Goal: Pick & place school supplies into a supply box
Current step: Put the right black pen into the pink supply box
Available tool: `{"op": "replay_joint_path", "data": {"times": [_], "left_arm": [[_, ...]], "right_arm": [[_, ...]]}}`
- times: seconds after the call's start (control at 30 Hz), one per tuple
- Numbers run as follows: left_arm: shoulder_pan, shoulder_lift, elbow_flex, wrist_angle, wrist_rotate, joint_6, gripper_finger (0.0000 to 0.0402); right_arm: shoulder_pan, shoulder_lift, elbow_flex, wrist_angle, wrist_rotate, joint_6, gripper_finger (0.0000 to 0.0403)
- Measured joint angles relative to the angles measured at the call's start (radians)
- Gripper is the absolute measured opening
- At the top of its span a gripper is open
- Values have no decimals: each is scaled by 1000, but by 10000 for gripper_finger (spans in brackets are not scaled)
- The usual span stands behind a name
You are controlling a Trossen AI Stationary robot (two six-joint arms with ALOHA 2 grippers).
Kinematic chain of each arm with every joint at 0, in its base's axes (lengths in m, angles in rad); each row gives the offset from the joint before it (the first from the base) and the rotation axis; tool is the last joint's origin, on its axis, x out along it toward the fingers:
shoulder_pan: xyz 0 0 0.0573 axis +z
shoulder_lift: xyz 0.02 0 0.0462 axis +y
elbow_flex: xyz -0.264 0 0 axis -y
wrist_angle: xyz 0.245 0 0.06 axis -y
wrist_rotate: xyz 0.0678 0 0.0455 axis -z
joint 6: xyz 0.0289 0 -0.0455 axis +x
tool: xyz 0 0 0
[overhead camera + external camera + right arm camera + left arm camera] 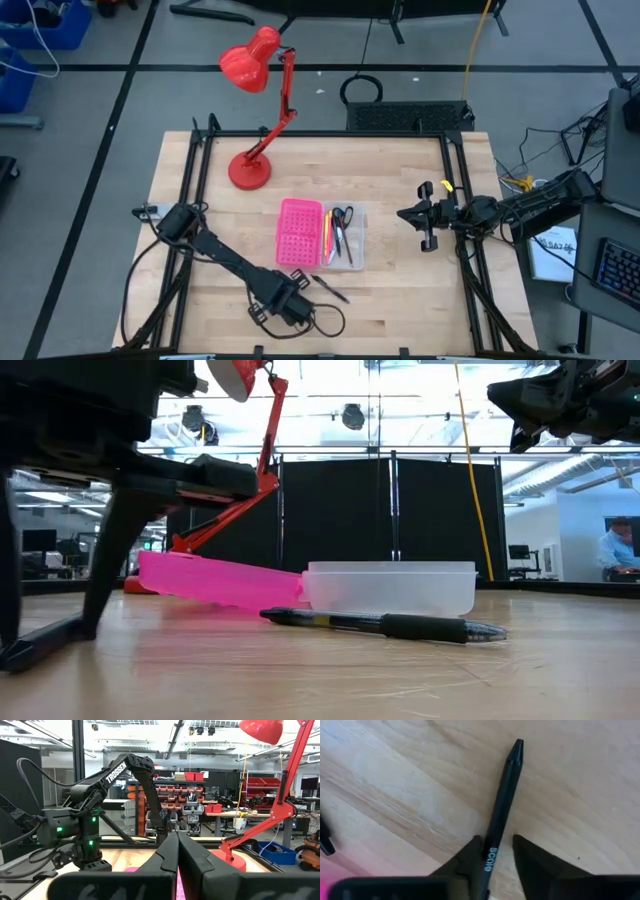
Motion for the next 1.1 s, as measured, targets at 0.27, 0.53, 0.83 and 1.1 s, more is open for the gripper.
{"op": "replay_joint_path", "data": {"times": [0.27,0.53,0.83,1.1], "left_arm": [[-6,-1,-7,17,2,51,22],[-30,12,95,-81,-52,67,22],[-36,16,255,-128,-77,85,1],[-35,15,327,-261,-166,16,1]], "right_arm": [[0,0,0,0,0,0,0],[0,0,0,0,0,0,0],[0,0,0,7,0,0,0],[0,0,0,7,0,-16,0]]}}
